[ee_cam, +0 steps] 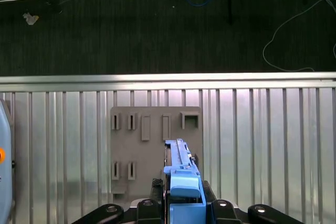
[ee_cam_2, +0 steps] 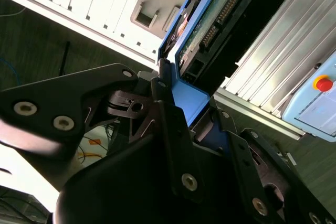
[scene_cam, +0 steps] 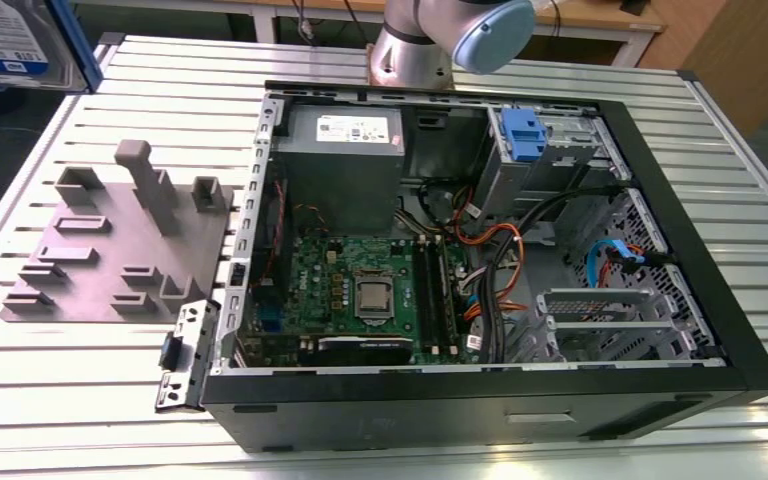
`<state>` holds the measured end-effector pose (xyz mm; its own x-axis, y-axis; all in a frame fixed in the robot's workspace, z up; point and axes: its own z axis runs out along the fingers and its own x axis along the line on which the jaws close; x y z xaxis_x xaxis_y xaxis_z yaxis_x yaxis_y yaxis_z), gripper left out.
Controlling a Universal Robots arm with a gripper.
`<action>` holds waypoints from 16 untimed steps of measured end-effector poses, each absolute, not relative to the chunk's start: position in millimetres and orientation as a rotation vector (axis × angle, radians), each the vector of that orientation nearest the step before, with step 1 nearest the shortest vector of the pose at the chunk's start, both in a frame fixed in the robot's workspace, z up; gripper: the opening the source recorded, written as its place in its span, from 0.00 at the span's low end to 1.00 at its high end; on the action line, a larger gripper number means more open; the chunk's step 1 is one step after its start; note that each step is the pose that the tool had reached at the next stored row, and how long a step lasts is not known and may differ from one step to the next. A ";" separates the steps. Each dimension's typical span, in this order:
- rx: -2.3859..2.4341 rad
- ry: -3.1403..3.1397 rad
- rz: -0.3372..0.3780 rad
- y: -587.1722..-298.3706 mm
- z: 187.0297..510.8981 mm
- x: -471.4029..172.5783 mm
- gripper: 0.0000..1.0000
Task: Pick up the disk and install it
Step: 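Pick up the disk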
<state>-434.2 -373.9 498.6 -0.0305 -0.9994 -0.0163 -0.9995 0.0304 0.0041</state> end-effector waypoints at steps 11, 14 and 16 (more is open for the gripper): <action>-2.181 2.249 0.022 -373.9 498.6 -428.2 0.37; -2.181 2.249 0.022 -373.9 498.6 -427.0 0.37; -2.181 2.249 0.022 -373.9 498.6 -426.2 0.37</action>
